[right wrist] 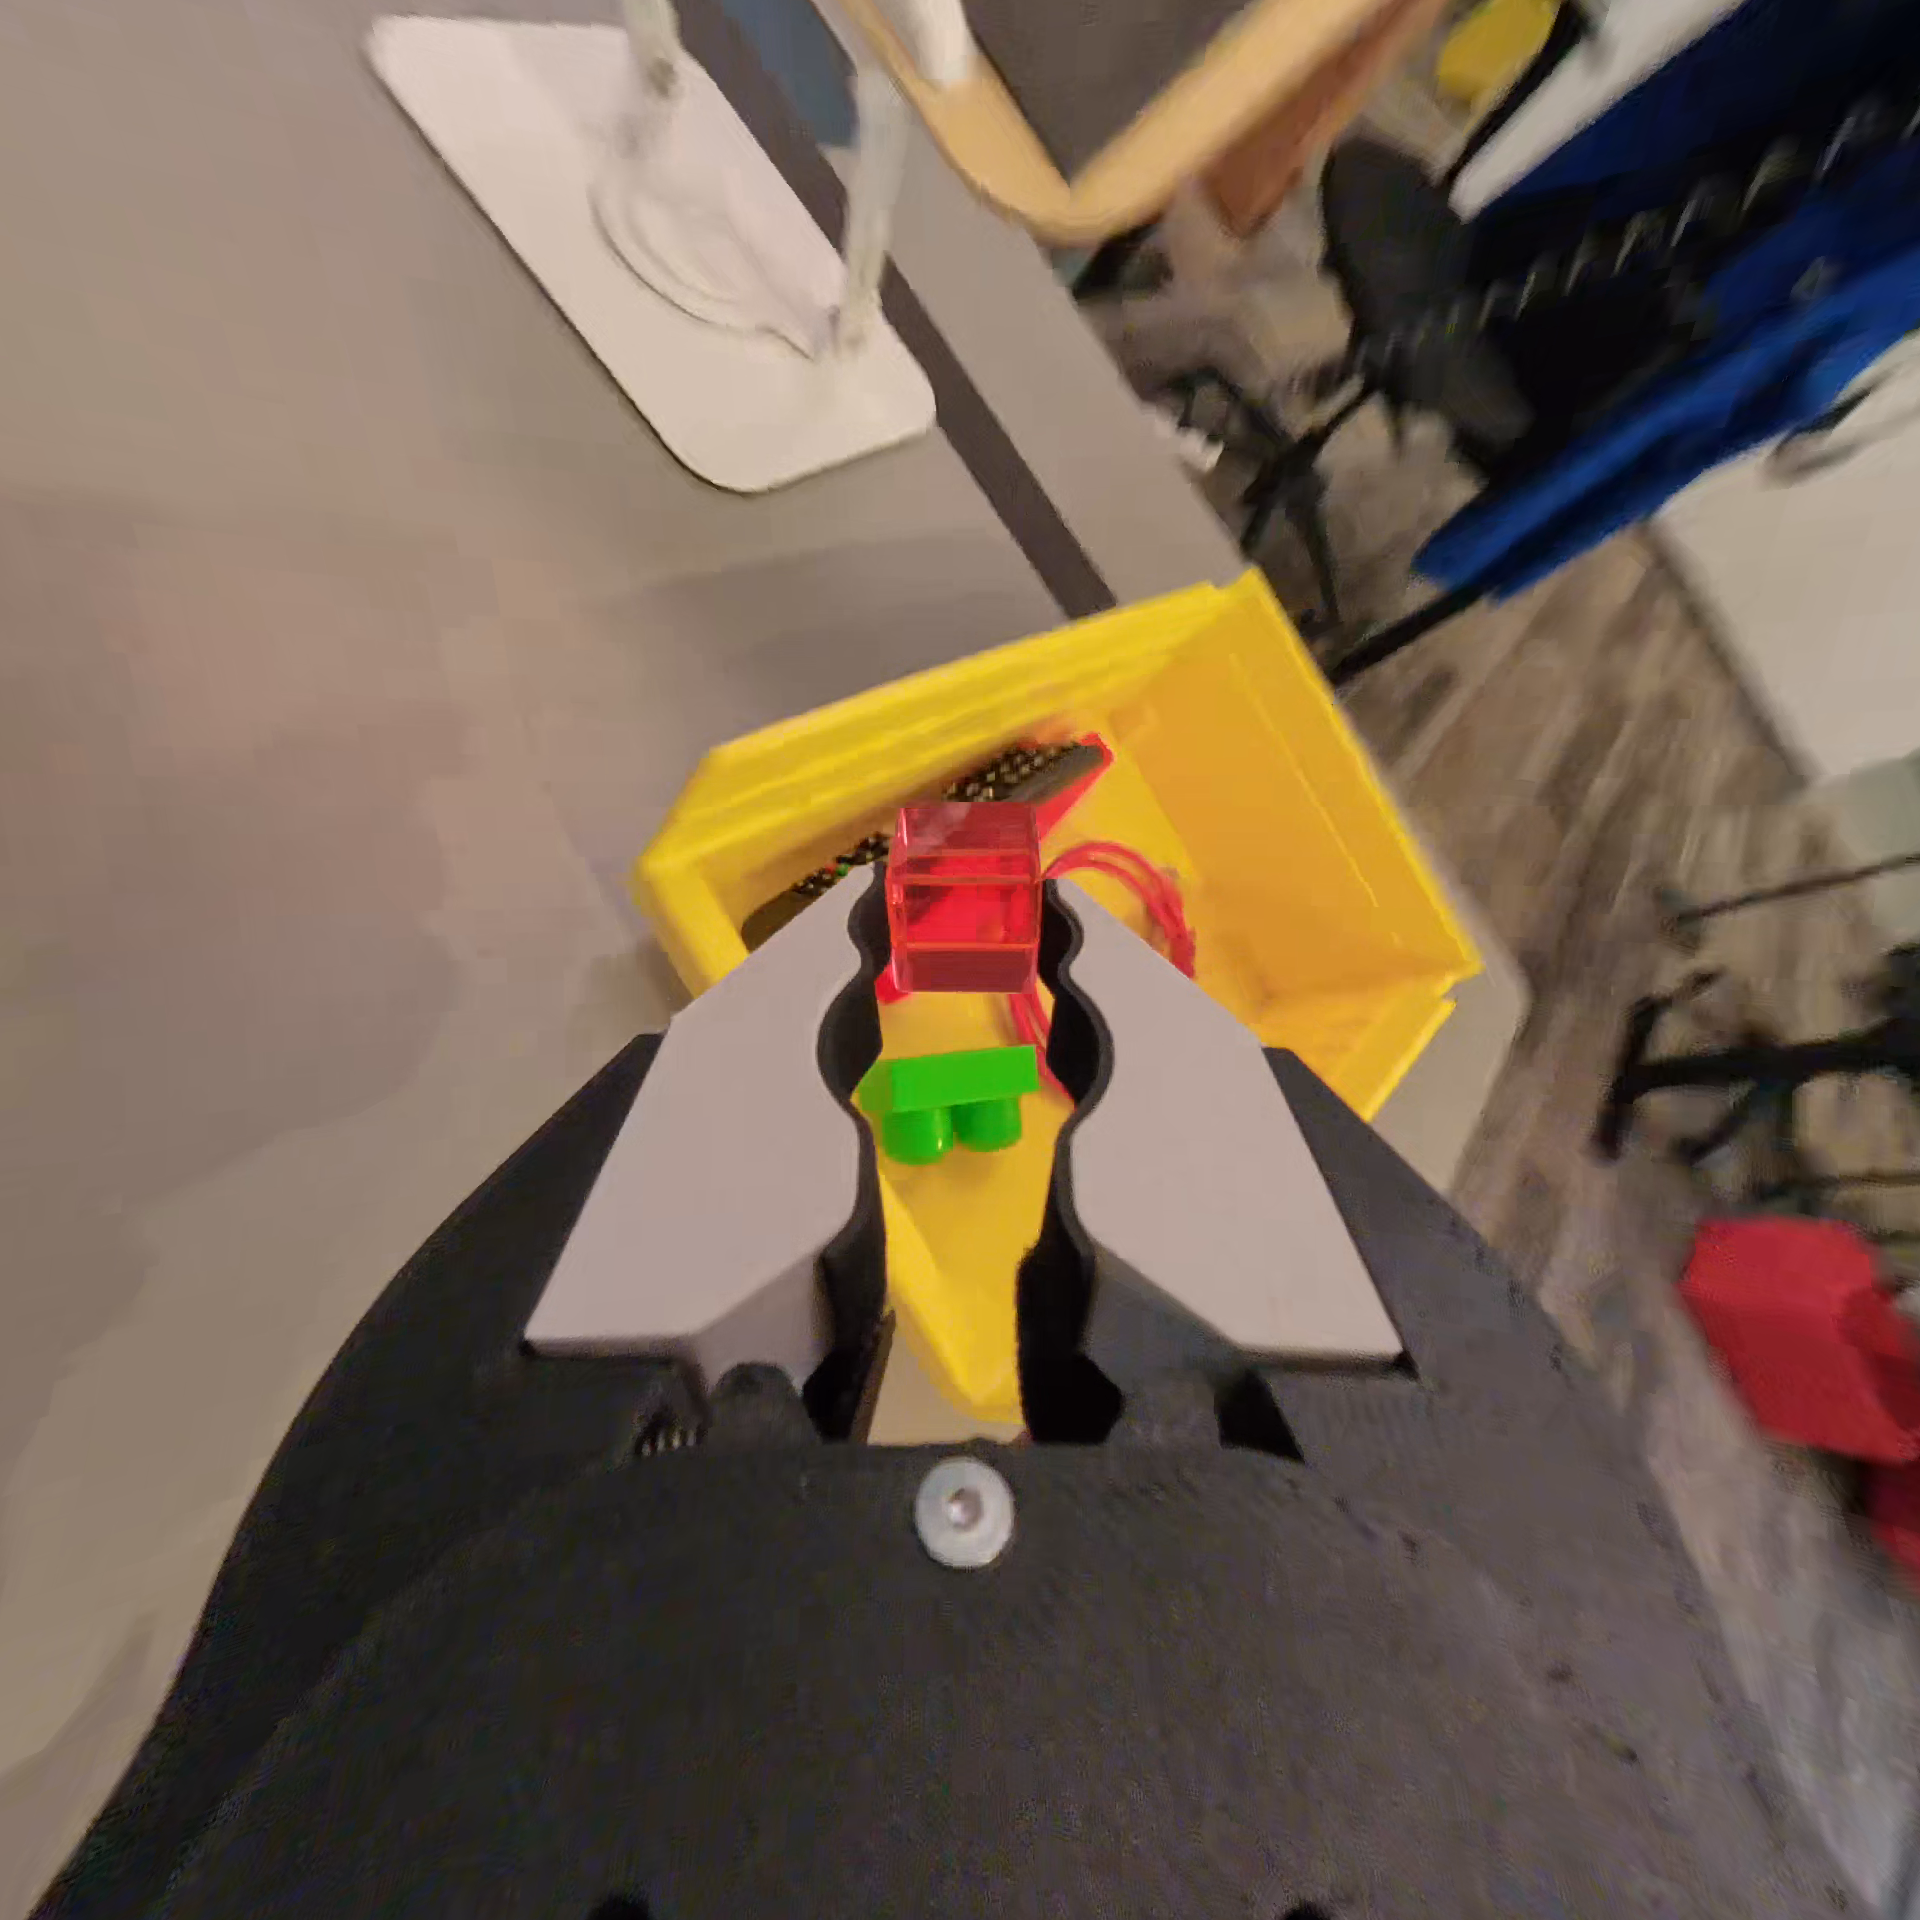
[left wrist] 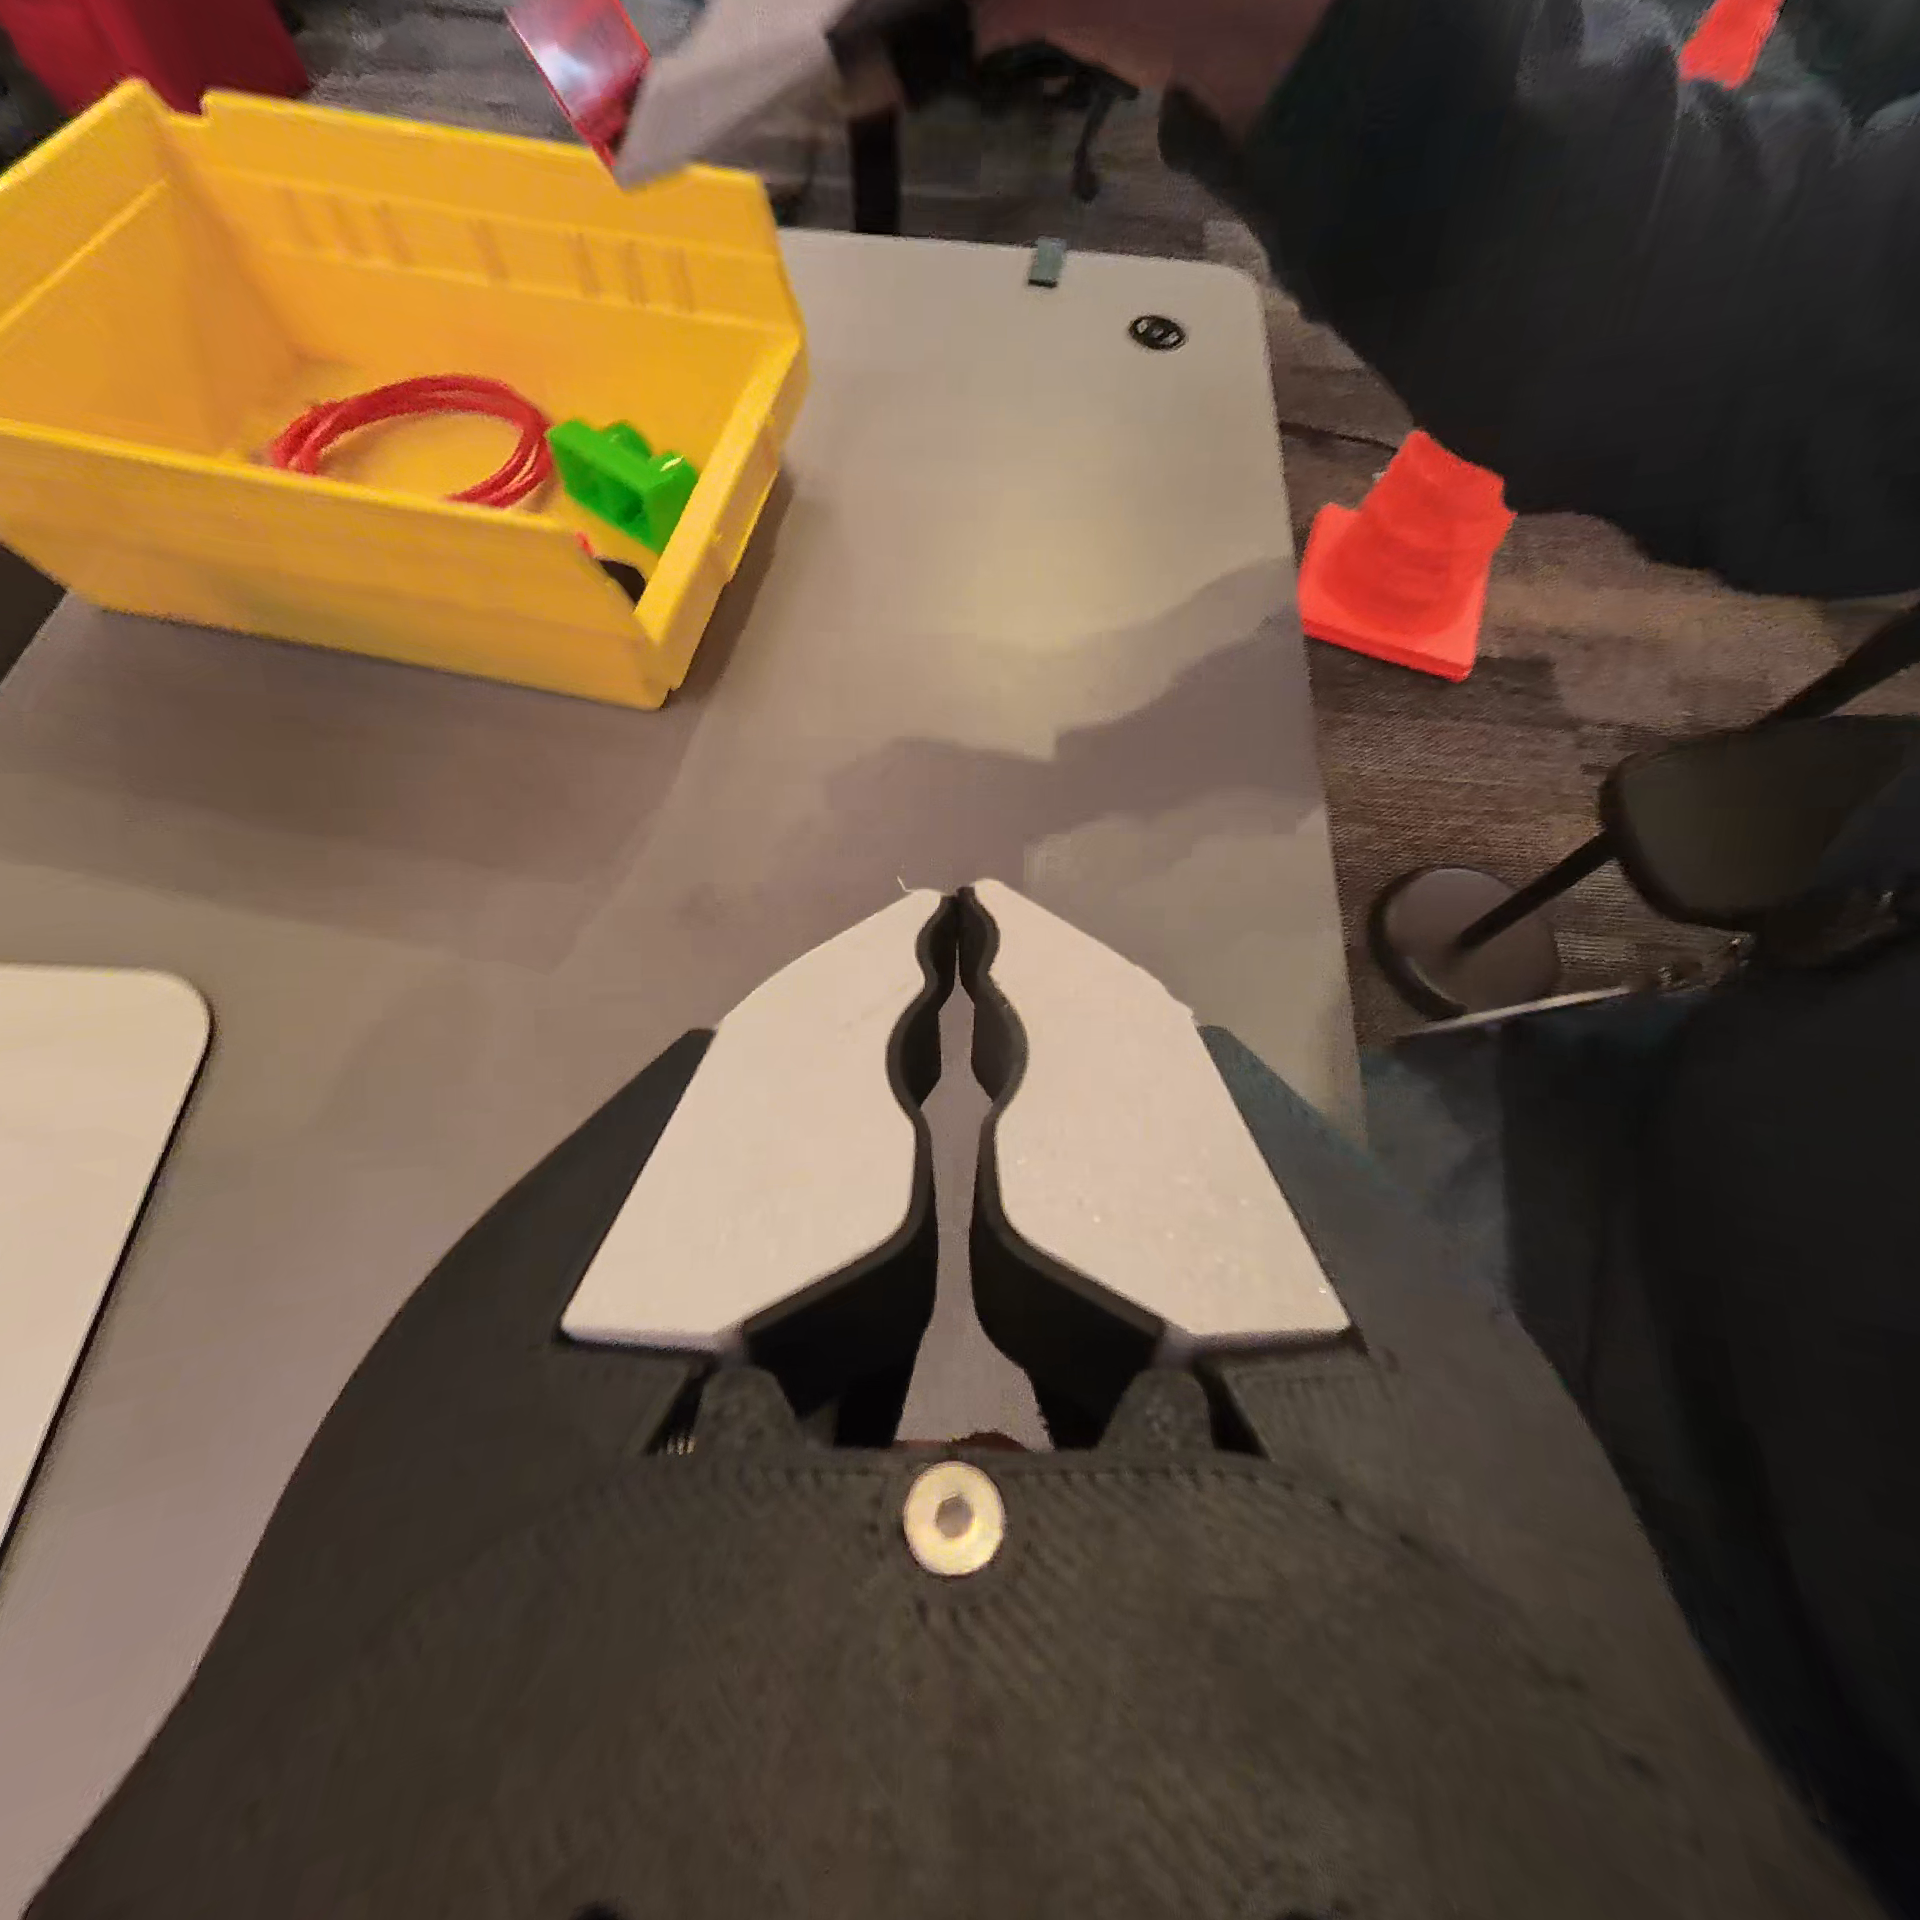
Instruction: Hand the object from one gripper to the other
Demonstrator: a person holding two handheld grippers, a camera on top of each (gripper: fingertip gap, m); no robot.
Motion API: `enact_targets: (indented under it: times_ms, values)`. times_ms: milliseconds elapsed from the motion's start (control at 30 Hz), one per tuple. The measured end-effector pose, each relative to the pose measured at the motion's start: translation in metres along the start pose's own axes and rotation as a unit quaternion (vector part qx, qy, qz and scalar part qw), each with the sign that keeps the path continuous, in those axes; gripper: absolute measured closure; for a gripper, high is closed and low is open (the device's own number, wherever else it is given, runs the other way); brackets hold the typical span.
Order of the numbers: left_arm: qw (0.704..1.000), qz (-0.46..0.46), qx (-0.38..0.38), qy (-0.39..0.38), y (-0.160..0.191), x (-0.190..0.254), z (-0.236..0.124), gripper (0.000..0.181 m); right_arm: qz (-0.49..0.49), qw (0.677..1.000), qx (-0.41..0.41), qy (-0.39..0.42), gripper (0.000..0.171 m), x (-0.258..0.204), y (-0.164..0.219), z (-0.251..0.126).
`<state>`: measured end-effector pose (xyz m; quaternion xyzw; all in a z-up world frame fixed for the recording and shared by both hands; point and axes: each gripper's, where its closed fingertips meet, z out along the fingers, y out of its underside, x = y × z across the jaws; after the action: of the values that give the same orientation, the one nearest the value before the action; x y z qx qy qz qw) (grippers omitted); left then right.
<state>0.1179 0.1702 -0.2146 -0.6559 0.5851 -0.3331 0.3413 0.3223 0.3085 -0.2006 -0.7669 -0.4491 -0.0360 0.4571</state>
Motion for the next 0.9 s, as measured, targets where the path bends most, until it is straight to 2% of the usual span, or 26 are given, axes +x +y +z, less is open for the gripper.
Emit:
enact_targets:
  times_ms: [200,433,667,800,900]
  values:
    - [0.997,0.008,-0.049,-0.060,0.040,-0.014,-0.023,0.181,0.092,0.987,-0.128,0.002,0.147,0.054,0.047,0.075]
    - [0.992,0.000,-0.062,-0.109,0.072,-0.020,-0.063,0.180,0.154,0.951,-0.265,-0.040,0.147,0.063,0.109,0.140]
    - [0.987,-0.031,-0.061,-0.146,0.102,-0.028,-0.097,0.177,0.171,0.920,-0.342,-0.089,0.146,0.051,0.134,0.163]
    - [0.983,-0.048,-0.054,-0.170,0.110,-0.036,-0.117,0.174,0.173,0.928,-0.323,-0.070,0.142,0.056,0.128,0.162]
    - [0.976,-0.054,-0.053,-0.205,0.115,-0.045,-0.139,0.170,0.166,0.945,-0.278,-0.033,0.138,0.065,0.106,0.146]
